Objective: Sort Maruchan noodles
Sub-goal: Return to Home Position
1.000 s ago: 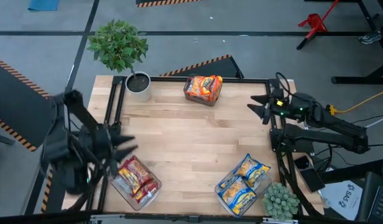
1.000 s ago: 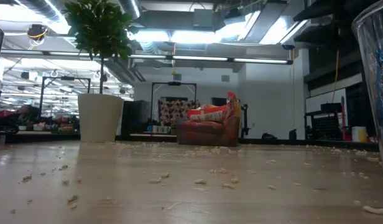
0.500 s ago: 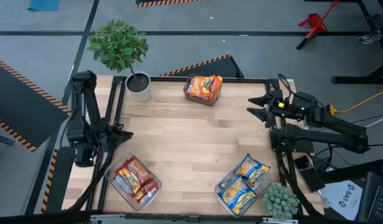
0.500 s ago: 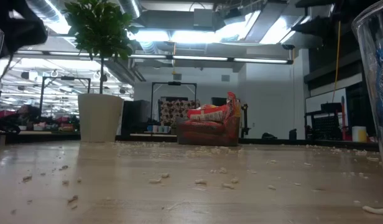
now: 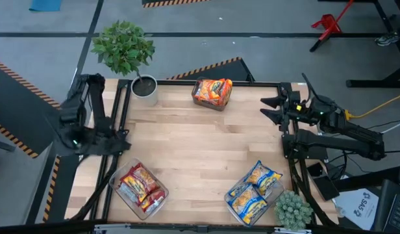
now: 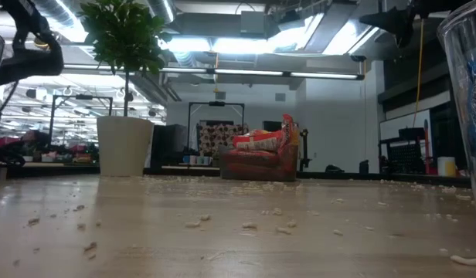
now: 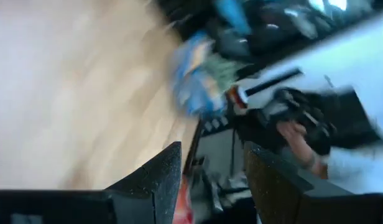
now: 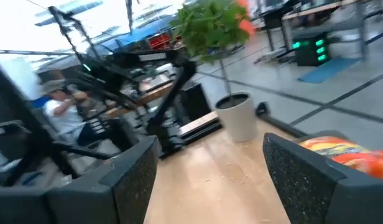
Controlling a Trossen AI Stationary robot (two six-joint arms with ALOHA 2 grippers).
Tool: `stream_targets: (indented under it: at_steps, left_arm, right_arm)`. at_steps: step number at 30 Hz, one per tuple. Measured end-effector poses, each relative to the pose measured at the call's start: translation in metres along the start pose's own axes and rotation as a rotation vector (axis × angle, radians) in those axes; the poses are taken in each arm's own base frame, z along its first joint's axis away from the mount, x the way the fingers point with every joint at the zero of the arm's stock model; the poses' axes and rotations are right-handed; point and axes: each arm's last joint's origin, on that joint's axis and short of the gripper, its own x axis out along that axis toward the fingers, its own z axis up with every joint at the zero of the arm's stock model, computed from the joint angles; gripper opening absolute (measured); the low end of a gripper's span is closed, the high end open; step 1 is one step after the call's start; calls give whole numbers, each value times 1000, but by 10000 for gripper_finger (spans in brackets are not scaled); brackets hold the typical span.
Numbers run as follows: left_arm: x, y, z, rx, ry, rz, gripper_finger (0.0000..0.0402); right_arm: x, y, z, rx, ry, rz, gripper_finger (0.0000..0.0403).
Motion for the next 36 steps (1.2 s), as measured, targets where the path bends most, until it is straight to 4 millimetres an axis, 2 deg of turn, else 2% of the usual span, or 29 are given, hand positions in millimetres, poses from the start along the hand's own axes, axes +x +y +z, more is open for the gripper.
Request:
stream_targets:
  at_steps: [3, 7, 11, 13, 16, 18, 20, 22, 24, 27, 28, 32, 34, 36]
  left_arm:
    - [-9, -37, 17, 265, -68, -104, 167]
    - [-24, -73, 38, 410, -43, -253, 167]
    - [-32, -87, 51, 500, -59, -330, 167]
    - [-33, -88, 50, 702, -38, -382, 167]
    - [-39, -88, 49, 967, 99, -648, 167]
    - [-44, -89, 54, 1047, 44, -768, 167]
    - [-48, -82, 59, 1135, -1, -854, 167]
    - [-50, -68, 62, 1152, 2, -937, 167]
    - [-50, -44, 66, 1102, -7, -968, 167]
    - [-50, -11, 73, 936, -102, -1041, 167]
    - [-47, -1, 68, 908, -126, -1070, 167]
    - [-23, 15, 18, 1000, -71, -1086, 167]
    - [-16, 22, 1, 906, -105, -1172, 167]
    - [-2, 36, -17, 844, -149, -1132, 167]
  right_arm:
    - [1, -2, 0, -24, -17, -63, 280]
    - [1, -7, -3, -18, -19, -188, 280]
    - [0, -11, -11, 47, 54, -243, 280]
    - [0, -11, -11, 62, 58, -237, 280]
    - [1, -5, -6, 21, 48, -98, 280]
    - [2, -2, -3, 10, 32, -18, 280]
    - [2, 0, 0, -2, 0, 10, 280]
    - [3, 1, 3, -11, -26, 16, 280]
    - [4, 0, 3, -27, -35, 13, 280]
    - [4, -2, 1, -25, -28, 11, 280]
    - [4, -2, 0, -13, -23, 26, 280]
    - [10, -6, -10, 14, -24, 126, 280]
    - [13, -10, -22, 40, -51, 186, 280]
    - [18, -17, -41, 86, -83, 236, 280]
